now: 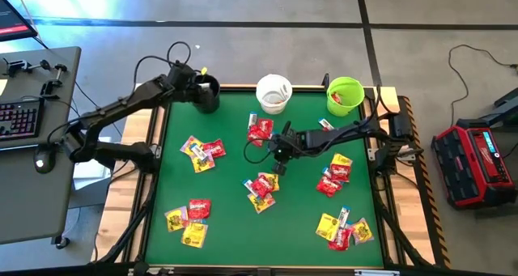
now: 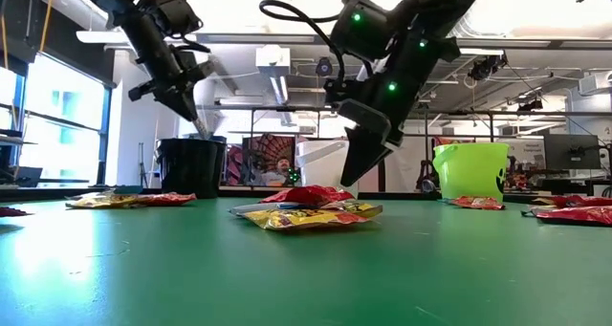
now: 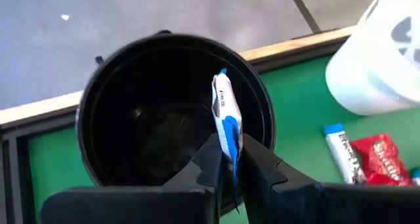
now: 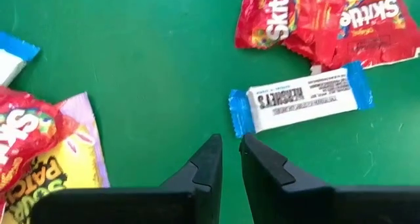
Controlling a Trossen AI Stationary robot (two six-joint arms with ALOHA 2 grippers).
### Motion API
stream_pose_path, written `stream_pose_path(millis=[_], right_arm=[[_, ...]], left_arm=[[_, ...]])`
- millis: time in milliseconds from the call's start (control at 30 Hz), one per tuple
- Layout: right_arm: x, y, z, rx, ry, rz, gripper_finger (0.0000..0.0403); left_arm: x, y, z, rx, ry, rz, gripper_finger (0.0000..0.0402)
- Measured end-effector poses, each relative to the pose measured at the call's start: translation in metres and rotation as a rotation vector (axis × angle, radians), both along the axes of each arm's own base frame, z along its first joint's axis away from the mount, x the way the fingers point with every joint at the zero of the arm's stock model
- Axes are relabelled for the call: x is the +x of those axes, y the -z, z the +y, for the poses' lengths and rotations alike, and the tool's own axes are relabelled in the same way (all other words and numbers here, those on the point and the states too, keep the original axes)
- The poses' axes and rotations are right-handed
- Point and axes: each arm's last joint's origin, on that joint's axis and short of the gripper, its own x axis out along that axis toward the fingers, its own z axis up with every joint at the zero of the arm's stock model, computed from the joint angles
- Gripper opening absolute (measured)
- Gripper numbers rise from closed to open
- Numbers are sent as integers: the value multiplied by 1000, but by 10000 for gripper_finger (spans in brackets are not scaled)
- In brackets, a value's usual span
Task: Sort candy by brand, put in halloween buckets
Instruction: Put the white candy into the black bucket
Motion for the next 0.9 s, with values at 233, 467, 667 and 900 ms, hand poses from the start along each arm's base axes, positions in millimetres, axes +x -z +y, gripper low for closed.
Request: stream_pose_path(millis=[233, 467, 667, 900], right_arm=[[1, -1, -5, -2, 15, -16, 44], [2, -1, -5, -3, 13, -26, 44], [3, -2, -5, -3, 15, -39, 44], [4, -3, -5, 0, 22, -52, 44]], left_arm=[[-3, 18, -3, -40, -9, 20, 24], [-3, 23, -3, -31, -12, 14, 29], [-2, 21, -2, -8, -12, -7, 56], [-1, 20, -1, -1, -15, -12, 91]])
